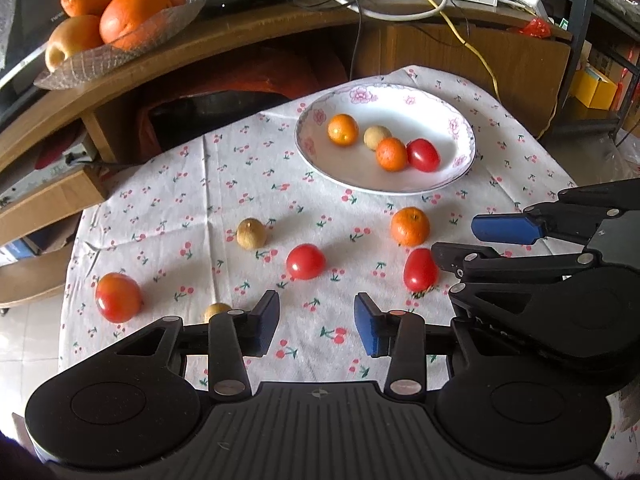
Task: Organize fruits
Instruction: 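Grasp the small brown round fruit with the left tool while the right tool grasps a red tomato, then carry the brown fruit with the left tool while the right tool carries the tomato to the bowl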
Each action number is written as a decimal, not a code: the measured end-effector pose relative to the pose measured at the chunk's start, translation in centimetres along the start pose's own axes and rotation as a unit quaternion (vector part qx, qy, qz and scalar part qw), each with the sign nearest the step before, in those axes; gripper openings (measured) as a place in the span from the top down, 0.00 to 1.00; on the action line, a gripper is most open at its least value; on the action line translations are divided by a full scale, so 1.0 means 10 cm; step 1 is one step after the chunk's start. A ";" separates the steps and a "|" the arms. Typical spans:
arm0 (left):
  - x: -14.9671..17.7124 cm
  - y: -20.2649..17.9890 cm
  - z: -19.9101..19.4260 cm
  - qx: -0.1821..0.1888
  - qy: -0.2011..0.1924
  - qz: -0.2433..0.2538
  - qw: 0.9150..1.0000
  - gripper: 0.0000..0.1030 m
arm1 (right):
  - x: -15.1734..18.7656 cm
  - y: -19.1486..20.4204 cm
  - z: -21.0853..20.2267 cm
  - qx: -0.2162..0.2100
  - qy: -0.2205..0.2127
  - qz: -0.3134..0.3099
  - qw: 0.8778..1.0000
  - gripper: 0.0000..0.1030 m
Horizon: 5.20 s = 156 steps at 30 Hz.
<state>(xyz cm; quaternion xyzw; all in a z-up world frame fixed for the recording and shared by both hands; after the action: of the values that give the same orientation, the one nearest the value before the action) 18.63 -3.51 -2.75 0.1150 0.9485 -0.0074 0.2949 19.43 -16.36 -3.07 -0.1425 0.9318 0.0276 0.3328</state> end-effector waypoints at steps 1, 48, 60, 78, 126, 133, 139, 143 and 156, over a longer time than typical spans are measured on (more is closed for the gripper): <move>0.01 0.02 0.01 0.003 0.002 -0.002 1.000 0.49 | 0.00 0.00 0.01 -0.006 0.001 0.002 1.000 0.68; -0.05 0.69 0.46 0.004 0.057 -0.120 0.991 0.68 | -0.08 -0.46 0.27 -0.038 0.044 0.114 0.992 0.55; -0.04 0.67 0.46 0.011 0.059 -0.115 0.992 0.67 | -0.14 -0.26 0.42 -0.074 0.050 0.128 0.988 0.51; -0.04 0.65 0.48 0.018 0.057 -0.105 0.993 0.61 | -0.21 0.07 0.59 -0.114 0.060 0.102 0.986 0.55; 0.54 0.00 -0.01 0.050 0.062 -0.018 0.997 0.70 | 0.65 0.09 -0.21 -0.054 0.065 -0.005 0.996 0.72; 0.56 0.00 0.07 0.047 0.061 -0.009 0.997 0.65 | 0.68 0.08 -0.14 -0.063 0.071 -0.006 0.996 0.71; 0.55 0.04 0.02 0.056 0.056 -0.013 0.997 0.44 | 0.66 0.08 -0.13 -0.064 0.068 -0.011 0.996 0.71; 0.55 0.03 0.03 0.058 0.056 -0.009 0.997 0.42 | 0.65 0.06 -0.12 -0.070 0.068 -0.009 0.995 0.71; 0.58 0.08 0.06 0.046 0.055 -0.014 0.997 0.68 | 0.66 -0.01 -0.13 -0.080 0.070 -0.001 0.994 0.71</move>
<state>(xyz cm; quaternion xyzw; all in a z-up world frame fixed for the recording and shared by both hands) 14.50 -1.56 -6.46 0.1159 0.9635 -0.0490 0.2365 13.79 -18.30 -6.25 -0.1717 0.9474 0.0920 0.2541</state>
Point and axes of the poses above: each gripper's, at about its wrist camera, not at the fingertips, and z roughly the way its jaws point, y to its left, x to its underside, the point moved 3 cm from there along z, roughly the way its jaws point, and after that the axes turned 5 degrees about -z, right-handed, at the moved point
